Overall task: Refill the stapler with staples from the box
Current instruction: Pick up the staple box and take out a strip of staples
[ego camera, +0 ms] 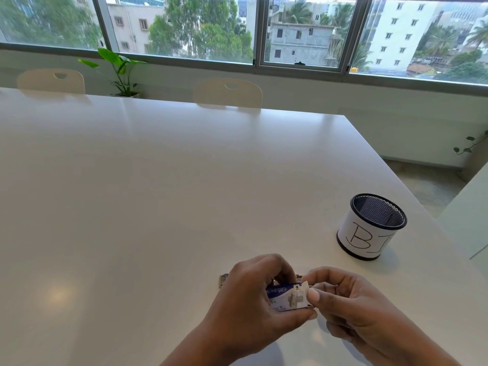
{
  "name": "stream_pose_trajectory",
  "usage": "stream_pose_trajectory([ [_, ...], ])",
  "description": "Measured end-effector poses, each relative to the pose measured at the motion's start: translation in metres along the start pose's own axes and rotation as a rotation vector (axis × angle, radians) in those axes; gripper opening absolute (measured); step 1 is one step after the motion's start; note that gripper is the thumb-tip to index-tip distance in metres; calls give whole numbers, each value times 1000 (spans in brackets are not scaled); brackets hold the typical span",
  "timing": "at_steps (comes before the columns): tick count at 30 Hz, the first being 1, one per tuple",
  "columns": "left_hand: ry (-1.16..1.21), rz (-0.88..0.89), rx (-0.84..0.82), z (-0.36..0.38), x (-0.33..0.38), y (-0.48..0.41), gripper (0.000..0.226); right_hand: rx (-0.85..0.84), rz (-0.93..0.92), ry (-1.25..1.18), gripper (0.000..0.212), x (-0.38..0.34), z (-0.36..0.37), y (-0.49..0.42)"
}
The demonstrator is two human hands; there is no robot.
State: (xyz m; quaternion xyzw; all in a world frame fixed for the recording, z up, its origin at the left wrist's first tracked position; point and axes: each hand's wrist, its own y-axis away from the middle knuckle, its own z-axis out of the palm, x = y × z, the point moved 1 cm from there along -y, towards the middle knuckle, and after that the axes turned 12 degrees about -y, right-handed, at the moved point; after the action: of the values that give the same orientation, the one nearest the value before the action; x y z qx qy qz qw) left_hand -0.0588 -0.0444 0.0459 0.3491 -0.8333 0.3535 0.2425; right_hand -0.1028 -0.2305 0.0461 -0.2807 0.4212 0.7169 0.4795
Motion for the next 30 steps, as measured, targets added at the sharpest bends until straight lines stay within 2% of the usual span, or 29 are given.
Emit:
stream_pose_trajectory([
  [4, 22, -6, -39, -3, 1, 0, 38, -38, 25, -22, 54, 0, -1, 1],
  [8, 63, 4, -59, -5, 1, -1, 39, -119, 81, -56, 46, -3, 0, 3],
  [19, 102, 50, -57, -1, 10, 0, 40, -147, 116, -26, 43, 5, -2, 1],
  [23, 137, 23, -27, -1, 10, 0, 41, -137, 90, -25, 42, 2, 2, 3],
  [26, 107, 2, 7, 0, 9, -1, 40, -79, 29, 91, 43, -4, 4, 4],
  [30, 84, 2, -34, -1, 9, -2, 35, 27, -46, 235, 39, -10, 4, 5],
])
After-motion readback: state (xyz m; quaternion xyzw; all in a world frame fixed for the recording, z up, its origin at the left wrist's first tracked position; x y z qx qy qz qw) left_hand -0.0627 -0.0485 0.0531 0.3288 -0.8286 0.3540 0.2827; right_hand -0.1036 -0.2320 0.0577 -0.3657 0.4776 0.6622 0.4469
